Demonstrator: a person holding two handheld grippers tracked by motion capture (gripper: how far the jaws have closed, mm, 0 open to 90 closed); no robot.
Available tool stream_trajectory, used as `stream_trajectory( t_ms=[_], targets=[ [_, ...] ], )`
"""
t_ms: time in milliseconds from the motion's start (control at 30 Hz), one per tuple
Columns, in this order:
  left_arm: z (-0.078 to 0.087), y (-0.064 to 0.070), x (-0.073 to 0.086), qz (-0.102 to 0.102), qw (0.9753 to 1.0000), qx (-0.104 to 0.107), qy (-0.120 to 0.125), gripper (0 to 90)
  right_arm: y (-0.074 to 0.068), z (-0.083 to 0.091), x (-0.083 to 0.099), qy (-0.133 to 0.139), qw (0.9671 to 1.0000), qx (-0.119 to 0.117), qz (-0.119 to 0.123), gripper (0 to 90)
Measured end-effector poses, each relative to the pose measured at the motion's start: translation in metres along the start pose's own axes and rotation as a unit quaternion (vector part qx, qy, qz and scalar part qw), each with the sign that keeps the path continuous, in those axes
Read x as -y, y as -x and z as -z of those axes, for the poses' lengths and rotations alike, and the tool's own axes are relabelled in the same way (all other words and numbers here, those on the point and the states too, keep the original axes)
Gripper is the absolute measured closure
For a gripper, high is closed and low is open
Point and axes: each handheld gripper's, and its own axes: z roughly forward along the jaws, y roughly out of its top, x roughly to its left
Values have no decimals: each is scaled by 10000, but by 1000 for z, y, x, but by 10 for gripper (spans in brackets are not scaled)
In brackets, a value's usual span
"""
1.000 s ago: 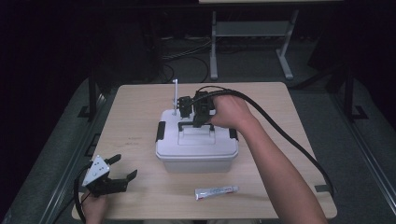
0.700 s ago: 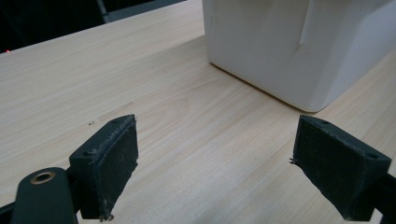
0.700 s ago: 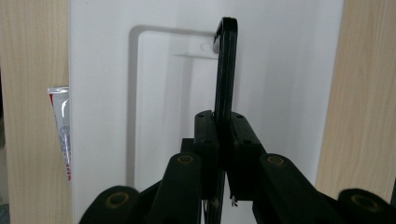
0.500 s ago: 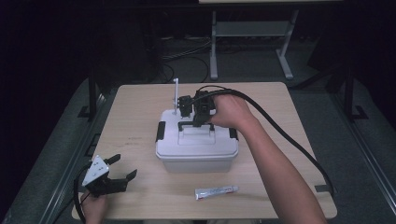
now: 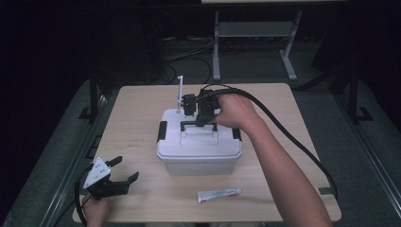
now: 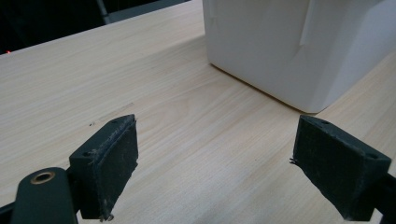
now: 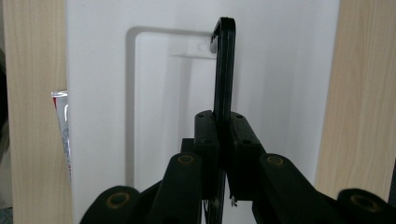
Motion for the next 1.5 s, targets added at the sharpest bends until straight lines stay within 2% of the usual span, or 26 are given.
stream_trajectory(
  t_ms=[300,367,833,1267,1500],
  targets=[
    [0,0,0,-13,10000,-3,-21,135,0,8,3,102,9999,28,-3,838],
    [0,0,0,-9,10000,-4,-21,135,-1,11,5,108,9999,114,15,840],
    [-1,0,0,-30,10000,-9,-32,135,-2,28,15,155,9996,224,-31,840],
    [-1,0,0,-39,10000,-13,-41,135,-6,44,30,69,9995,293,-109,840],
    [-1,0,0,-52,10000,-10,-37,136,-7,53,46,11,9992,357,-194,839]
  ],
)
